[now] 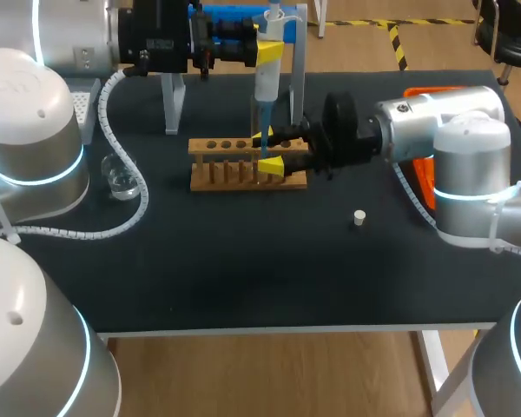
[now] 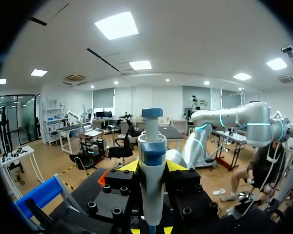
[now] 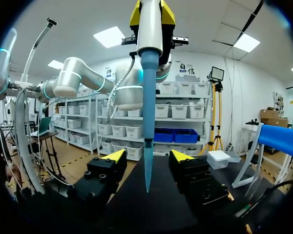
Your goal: Invert the test tube, pick up the pipette, mount the tip to pipette, aspirate from beaker and dispense into the tube, eject the tip, return the pipette, and cap with the stopper.
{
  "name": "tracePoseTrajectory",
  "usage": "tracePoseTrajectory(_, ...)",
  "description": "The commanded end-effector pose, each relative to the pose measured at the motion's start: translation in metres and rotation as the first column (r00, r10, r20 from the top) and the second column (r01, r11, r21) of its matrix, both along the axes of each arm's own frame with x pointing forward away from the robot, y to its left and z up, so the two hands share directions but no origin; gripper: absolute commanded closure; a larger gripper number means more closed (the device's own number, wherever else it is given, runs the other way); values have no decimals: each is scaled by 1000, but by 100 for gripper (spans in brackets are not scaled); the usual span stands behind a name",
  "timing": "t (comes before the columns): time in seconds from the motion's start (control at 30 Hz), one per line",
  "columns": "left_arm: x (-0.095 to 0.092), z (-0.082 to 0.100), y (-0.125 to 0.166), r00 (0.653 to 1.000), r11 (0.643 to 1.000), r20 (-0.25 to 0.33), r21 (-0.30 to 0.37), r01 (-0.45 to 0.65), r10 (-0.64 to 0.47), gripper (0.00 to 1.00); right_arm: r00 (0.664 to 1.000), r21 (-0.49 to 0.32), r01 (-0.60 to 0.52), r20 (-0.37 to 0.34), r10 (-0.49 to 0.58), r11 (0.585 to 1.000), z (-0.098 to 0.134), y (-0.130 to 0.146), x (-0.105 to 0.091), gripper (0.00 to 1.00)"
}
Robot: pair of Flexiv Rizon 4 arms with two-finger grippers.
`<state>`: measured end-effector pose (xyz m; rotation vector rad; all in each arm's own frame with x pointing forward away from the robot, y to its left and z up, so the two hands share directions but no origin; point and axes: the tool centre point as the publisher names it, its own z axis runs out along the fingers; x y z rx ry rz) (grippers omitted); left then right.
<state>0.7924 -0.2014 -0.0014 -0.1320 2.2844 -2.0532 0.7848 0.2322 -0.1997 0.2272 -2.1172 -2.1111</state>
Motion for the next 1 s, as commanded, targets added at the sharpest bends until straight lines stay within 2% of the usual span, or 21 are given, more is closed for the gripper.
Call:
tracePoseTrajectory(0.03,-1,0,1,1000,1000,1,-1,0,0,100,1000,-10,6,-7,-6,1000,-11,-19,-6,0)
tracePoseTrajectory(0.2,-1,0,1,1000,1000,1,-1,0,0,100,999,-55,31,-11,-32,998,-26,-51,-14,0)
tracePoseTrajectory(0.5,-1,0,1,1000,1000,1,-1,0,0,100,991,-121,128,-8,-130,984,-51,-109,-12,0)
tracePoseTrajectory(0.63,-1,0,1,1000,1000,1,-1,0,0,100,988,-142,151,24,-149,978,-52,-121,-12,0)
tracePoseTrajectory(1.0,-1,0,1,1000,1000,1,-1,0,0,100,988,-142,151,24,-149,978,-52,-121,-12,0)
